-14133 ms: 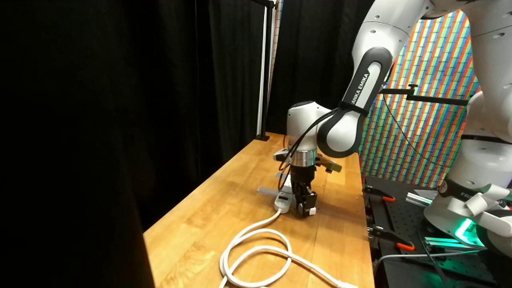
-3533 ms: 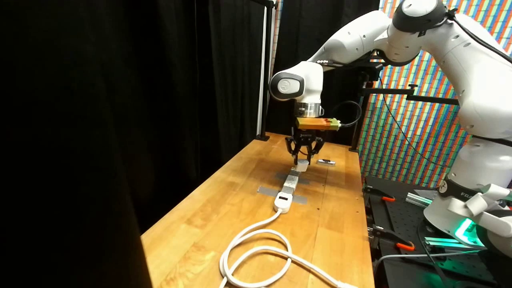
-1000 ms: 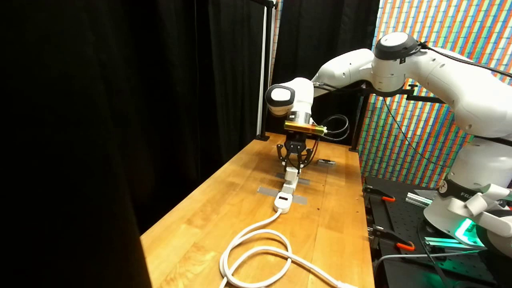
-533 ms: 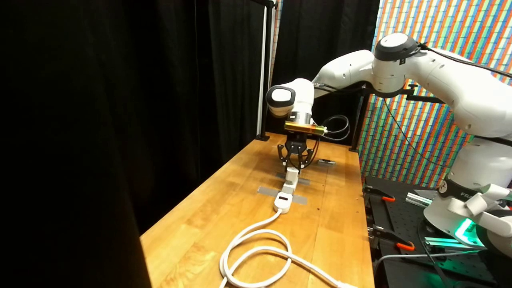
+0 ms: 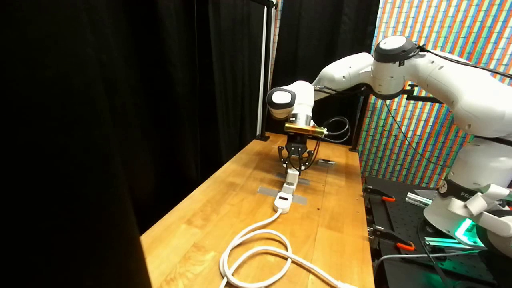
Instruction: Plug the USB head into the extension cable
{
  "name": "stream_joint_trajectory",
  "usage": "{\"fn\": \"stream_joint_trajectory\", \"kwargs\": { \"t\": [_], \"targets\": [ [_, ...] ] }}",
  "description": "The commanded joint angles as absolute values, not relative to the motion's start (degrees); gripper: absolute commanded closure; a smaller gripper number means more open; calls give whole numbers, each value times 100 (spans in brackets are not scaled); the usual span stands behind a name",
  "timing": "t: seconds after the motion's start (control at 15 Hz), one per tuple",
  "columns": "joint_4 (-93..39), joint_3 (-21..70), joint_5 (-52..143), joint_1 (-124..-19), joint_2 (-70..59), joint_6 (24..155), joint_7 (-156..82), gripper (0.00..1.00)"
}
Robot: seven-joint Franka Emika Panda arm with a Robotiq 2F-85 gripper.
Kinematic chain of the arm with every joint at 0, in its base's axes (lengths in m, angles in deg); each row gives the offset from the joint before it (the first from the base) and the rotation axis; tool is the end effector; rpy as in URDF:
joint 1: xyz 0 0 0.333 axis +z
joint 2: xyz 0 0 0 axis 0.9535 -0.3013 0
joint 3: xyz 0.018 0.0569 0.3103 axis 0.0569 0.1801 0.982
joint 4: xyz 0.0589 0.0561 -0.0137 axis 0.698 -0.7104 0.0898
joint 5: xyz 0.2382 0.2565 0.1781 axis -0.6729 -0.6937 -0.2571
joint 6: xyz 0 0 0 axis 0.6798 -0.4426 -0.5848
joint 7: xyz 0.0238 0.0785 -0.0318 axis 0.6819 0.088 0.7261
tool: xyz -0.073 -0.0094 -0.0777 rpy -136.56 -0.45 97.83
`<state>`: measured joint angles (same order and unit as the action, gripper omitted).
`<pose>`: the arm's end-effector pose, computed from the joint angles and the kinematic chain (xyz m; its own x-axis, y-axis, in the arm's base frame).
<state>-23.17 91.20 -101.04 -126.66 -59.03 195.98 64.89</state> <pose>0.5073 -0.0946 0.1779 0.2829 -0.8429 -0.4577 -0.9564 -0.2839 -0.0684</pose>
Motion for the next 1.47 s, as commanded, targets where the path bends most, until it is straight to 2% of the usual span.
{"fn": "stream_joint_trajectory", "kwargs": {
  "t": [0.0, 1.2, 1.27, 1.33, 1.4],
  "targets": [
    [-2123, 9183, -10104, -12680, -6065, 19754, 6394, 77],
    [-1928, 9081, -10110, -12578, -6330, 19741, 6130, 77],
    [-1938, 9084, -10112, -12585, -6328, 19741, 6149, 56],
    [-1961, 9104, -10113, -12602, -6311, 19728, 6148, 27],
    [-1981, 9105, -10111, -12609, -6288, 19709, 6138, 26]
  ]
}}
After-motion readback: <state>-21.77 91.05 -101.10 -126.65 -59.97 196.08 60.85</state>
